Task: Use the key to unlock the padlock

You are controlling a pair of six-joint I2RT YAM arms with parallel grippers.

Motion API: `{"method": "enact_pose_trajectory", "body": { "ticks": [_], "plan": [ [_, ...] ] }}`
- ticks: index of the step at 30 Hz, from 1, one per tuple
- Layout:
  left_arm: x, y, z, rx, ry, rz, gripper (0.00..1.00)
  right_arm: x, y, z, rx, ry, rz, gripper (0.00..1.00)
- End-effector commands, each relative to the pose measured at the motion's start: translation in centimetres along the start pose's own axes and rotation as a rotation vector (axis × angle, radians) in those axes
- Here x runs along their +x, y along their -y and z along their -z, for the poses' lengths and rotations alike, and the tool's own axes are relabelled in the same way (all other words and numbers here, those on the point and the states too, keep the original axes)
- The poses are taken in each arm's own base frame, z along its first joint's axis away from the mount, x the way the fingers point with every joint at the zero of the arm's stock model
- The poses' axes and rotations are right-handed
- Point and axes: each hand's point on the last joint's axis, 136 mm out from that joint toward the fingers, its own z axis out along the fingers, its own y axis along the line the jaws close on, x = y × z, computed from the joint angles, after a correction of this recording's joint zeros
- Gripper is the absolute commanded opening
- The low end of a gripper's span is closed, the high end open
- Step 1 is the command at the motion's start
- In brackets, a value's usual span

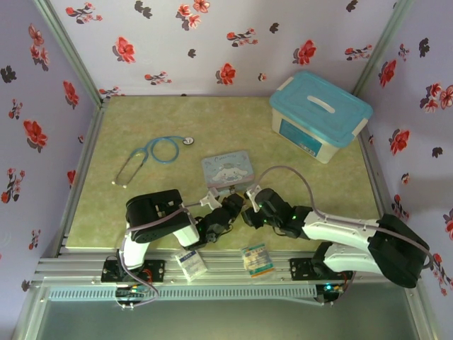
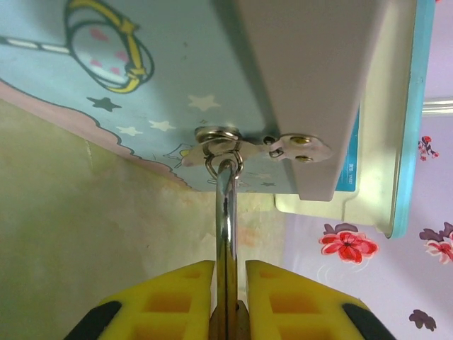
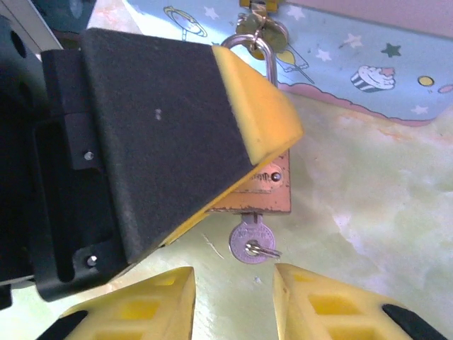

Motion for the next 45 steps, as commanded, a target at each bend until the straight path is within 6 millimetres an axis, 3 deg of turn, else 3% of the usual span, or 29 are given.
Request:
{"method": "enact_pose_trajectory", "body": {
  "ticks": [1,11,19,32,40,45],
  "plan": [
    [0.7,2.5,0.5,0.069,-0.026,0.038,0.0,-1.4,-0.3,-0.4,0.021,0.03,0.073,0.33],
    [1.4,2.3,0.3,0.066,-0.048,0.049,0.0,-2.7,-0.7,-0.4,0.034,0.112,0.105,0.19],
    [1.0,2.6,0.8,0.071,-0.047,0.035,0.0,-2.7,-1.6,0.0,-0.164,0.167,-0.141,0.1],
    [1.0,1.8,0.9,0.053,-0.056,0.025,0.0,-2.8,-1.6,1.3,-0.324,0.209,-0.316,0.1],
    [0.6,2.0,1.3,0.057,-0.049,0.013,0.0,-2.1,1.0,1.8,-0.307,0.186,-0.461,0.11],
    [0.8,2.1,1.2,0.06,-0.051,0.014,0.0,-0.8,2.3,1.8,-0.242,0.143,-0.488,0.2]
  ]
}}
